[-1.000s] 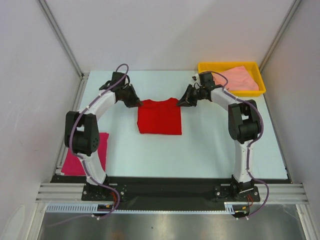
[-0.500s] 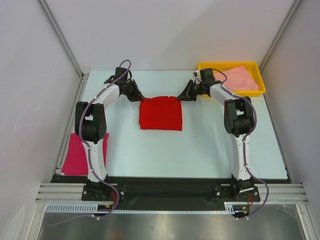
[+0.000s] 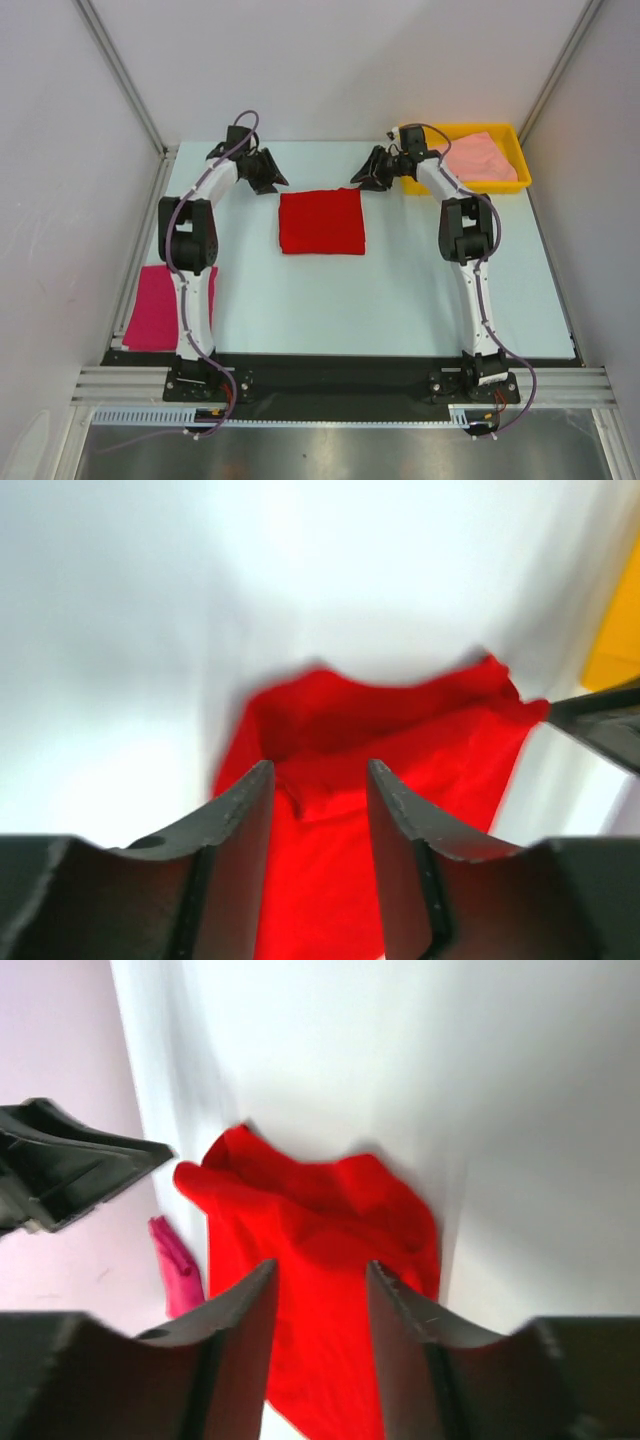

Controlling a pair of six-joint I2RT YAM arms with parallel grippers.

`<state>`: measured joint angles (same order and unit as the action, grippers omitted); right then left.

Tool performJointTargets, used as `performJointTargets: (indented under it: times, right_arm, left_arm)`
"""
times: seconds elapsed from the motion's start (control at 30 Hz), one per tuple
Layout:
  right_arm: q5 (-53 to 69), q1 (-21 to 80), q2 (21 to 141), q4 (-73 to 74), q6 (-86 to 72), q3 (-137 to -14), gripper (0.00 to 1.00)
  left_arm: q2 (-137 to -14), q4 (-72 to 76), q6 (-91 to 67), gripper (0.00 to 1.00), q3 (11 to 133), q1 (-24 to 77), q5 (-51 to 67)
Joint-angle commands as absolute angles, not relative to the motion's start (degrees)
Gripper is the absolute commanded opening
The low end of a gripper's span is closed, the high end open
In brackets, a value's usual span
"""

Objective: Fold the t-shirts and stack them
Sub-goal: Fold the tshirt

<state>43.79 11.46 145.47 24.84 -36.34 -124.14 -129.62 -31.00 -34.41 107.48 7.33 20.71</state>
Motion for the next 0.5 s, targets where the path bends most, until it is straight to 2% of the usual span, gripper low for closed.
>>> performJointTargets:
  times: [0.0,0.1,0.17,0.2,0.23,0.27,0.33,0.43,0.47]
  right_arm:
    - [39.48,10.63,146.16,35.64,-28.24,-134.89,0.48]
    - [36.22,10.46,143.45,42.17,-23.66,-138.17,0.60]
    - [36.99,10.90,138.11,40.88,-23.64,-129.88,0.62]
    - [38.05,11.42,136.08,35.82,-24.43,-124.94,0.62]
    - [39.27,11.86,134.31,32.47,-26.35,-120.89,0.61]
    - [39.55,13.61,132.47,29.73,-26.63,-114.24,0.57]
    - [39.20,15.11,129.38,22.00,-28.20,-109.36,0.54]
    - [41.30,17.31,129.20,8.82,-32.33,-101.80,0.42]
    - [42.00,17.49,129.46,4.79,-35.56,-100.21,0.35]
  left_arm:
    - [-126.24,-34.27,-27.53,0.49,116.09,5.98,14.26]
    - [-119.91,-31.39,-26.19,0.53,110.06,6.33,16.41]
    - [-113.66,-25.42,-26.89,0.53,104.27,7.03,20.11]
    - [-112.08,-22.44,-29.59,0.51,97.28,7.21,23.43]
    - [-109.71,-15.19,-31.62,0.42,93.47,7.64,29.30]
    - [-109.08,-10.85,-33.73,0.37,89.60,7.82,32.75]
    - [-108.37,1.50,-39.53,0.25,79.75,9.04,37.59]
    - [-109.94,17.16,-45.78,0.20,71.73,10.63,41.21]
    - [-112.30,20.62,-46.75,0.20,70.76,10.98,42.09]
